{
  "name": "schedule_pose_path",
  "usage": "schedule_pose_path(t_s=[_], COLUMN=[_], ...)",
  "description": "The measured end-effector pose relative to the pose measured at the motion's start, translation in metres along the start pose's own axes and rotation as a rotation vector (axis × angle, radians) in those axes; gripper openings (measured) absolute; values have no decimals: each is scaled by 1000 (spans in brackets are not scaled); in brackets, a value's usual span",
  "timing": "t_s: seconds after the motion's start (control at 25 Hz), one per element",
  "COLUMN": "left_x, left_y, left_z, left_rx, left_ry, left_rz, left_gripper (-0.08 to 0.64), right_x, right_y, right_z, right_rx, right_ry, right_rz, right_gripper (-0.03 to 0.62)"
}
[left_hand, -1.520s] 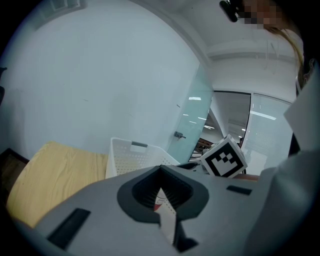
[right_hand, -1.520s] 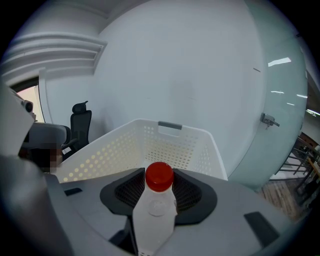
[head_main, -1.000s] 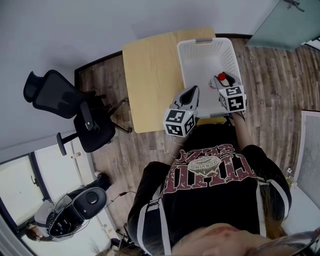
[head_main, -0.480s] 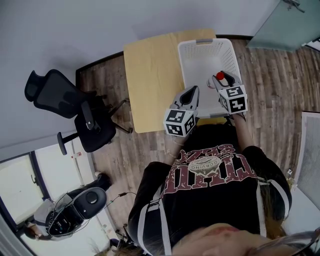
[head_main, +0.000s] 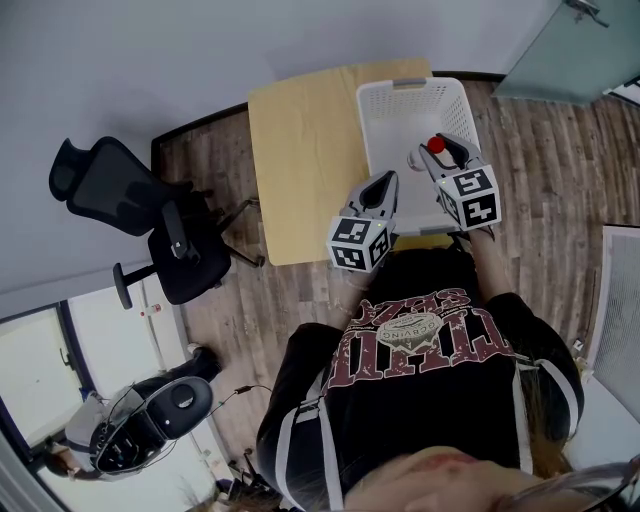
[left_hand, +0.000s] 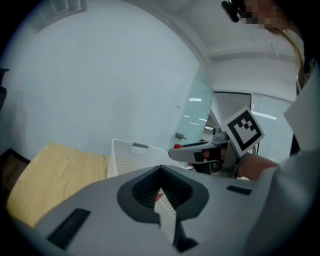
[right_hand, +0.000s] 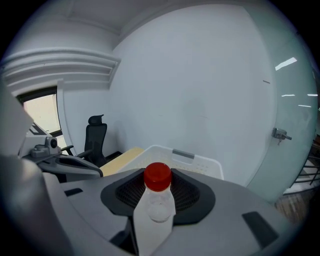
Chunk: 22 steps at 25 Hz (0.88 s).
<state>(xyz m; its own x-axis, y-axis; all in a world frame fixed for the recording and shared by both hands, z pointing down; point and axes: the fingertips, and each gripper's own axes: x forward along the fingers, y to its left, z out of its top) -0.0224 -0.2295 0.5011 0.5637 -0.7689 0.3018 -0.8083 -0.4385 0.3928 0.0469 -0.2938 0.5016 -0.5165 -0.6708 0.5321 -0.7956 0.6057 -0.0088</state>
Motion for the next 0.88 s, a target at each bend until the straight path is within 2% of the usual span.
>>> schedule_pose_path(t_s=[0.4, 0.88], left_x=[-2, -3], left_y=[-1, -4], left_z=[0, -3], left_rx=[-13, 6], left_ry=[-7, -4], left_rz=[-14, -18], left_gripper=[48, 48], right_x=[-15, -37], right_y=[12, 37], right_z=[37, 97], right_rx=[-16, -115], right_ry=[-71, -186], right_rz=[51, 104], right_gripper=[167, 166])
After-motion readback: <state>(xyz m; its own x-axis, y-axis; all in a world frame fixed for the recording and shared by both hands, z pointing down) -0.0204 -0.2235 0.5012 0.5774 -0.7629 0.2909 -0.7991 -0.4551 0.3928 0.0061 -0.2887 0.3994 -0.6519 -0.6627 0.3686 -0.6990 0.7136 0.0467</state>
